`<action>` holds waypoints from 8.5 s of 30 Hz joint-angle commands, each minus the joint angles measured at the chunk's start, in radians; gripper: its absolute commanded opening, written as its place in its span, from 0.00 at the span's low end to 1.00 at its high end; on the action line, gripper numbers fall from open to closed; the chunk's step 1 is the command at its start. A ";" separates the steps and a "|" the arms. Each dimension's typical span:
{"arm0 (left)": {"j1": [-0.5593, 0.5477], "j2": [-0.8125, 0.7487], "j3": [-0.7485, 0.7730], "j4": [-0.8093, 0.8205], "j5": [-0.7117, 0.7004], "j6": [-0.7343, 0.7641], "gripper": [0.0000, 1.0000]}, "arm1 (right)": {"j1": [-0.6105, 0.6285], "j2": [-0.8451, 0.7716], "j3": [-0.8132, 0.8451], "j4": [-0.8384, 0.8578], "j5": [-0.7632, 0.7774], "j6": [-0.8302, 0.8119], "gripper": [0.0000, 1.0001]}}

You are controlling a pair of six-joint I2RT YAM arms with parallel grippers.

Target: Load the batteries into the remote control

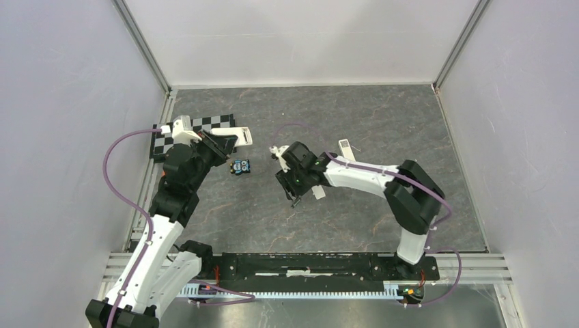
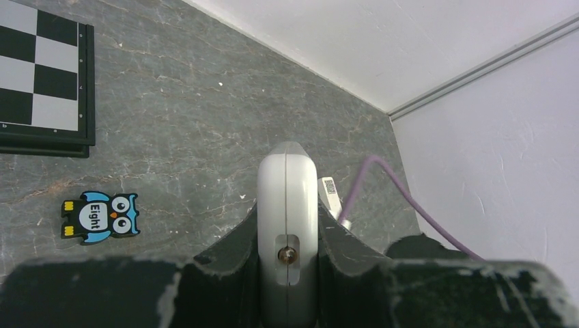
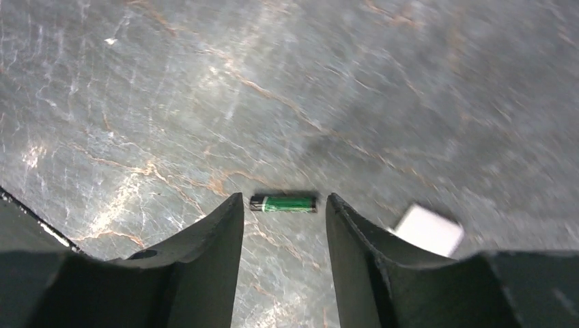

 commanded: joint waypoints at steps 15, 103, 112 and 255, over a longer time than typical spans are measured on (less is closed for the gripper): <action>0.008 0.012 0.048 0.003 0.018 0.126 0.02 | 0.064 -0.162 -0.243 0.135 0.267 0.611 0.65; 0.003 0.442 -0.254 0.731 0.601 -0.470 0.02 | -0.131 -0.369 -0.091 0.287 -0.063 0.653 0.00; 0.004 0.452 -0.251 0.744 0.609 -0.469 0.02 | -0.134 -0.348 -0.052 0.251 0.011 0.633 0.05; 0.007 0.462 -0.024 0.226 1.090 -0.145 0.02 | -0.222 -0.357 -0.099 0.222 -0.832 -0.096 0.82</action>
